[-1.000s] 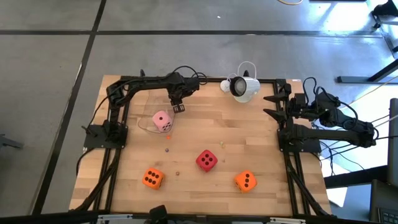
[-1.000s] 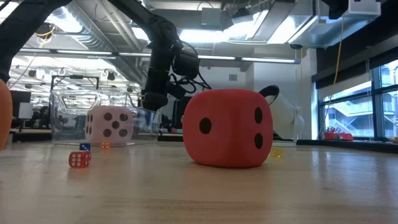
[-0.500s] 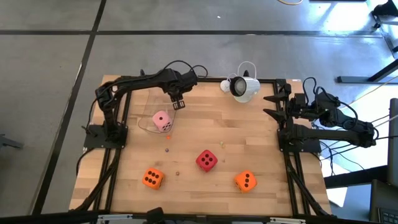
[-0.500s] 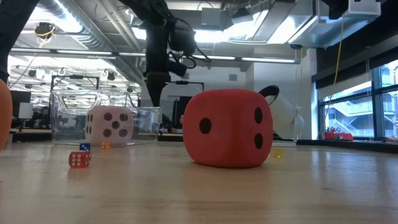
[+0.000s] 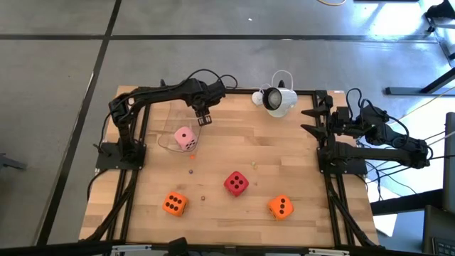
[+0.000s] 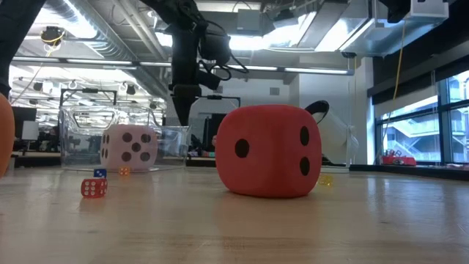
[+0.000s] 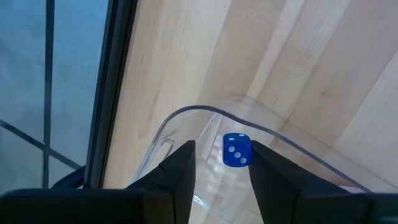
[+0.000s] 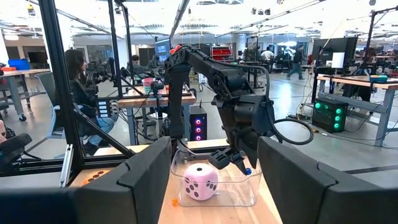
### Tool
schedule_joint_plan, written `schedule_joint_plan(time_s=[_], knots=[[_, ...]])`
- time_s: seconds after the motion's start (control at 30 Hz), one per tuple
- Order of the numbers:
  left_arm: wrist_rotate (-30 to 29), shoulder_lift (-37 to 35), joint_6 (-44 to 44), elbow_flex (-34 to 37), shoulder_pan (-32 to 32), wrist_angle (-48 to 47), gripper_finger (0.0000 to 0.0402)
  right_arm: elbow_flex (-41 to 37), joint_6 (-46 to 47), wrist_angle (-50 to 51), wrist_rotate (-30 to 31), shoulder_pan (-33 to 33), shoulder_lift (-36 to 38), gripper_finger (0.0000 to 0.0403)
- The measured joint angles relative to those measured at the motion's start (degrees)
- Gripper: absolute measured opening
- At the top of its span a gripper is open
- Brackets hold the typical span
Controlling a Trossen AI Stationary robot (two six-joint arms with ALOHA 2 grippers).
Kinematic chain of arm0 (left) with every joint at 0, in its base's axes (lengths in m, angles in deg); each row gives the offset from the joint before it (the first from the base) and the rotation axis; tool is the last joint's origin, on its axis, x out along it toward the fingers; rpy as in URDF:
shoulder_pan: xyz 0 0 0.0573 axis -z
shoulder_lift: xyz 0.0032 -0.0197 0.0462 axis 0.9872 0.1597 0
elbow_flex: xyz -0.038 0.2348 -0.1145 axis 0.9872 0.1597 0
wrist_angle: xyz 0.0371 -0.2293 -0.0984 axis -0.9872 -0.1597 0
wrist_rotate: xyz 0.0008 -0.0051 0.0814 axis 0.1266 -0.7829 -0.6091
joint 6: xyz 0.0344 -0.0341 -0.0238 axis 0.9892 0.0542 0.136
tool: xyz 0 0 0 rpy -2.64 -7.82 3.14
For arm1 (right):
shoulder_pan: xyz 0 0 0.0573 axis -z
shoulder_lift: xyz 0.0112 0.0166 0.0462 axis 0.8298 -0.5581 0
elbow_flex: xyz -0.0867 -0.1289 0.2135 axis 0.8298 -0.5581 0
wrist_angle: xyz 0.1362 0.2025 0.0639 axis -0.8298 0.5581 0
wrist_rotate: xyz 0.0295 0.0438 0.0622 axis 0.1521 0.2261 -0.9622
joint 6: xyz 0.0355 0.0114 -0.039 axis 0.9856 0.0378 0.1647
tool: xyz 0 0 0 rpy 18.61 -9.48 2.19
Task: Pick & Place Dice
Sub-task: Put the small blue die into the transparent bin
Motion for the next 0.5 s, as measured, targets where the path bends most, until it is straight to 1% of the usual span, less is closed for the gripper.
schedule_joint_plan(time_s=[0.27,0.5], knots=[[2.8,0.0,-0.5,0.0,0.0,0.0,0.0159,0.0,0.1,0.2,0.0,0.0,0.0,0.0242],[2.4,0.0,-0.6,0.0,0.0,0.4,0.0161,0.0,0.1,0.2,0.0,0.0,0.0,0.0242]])
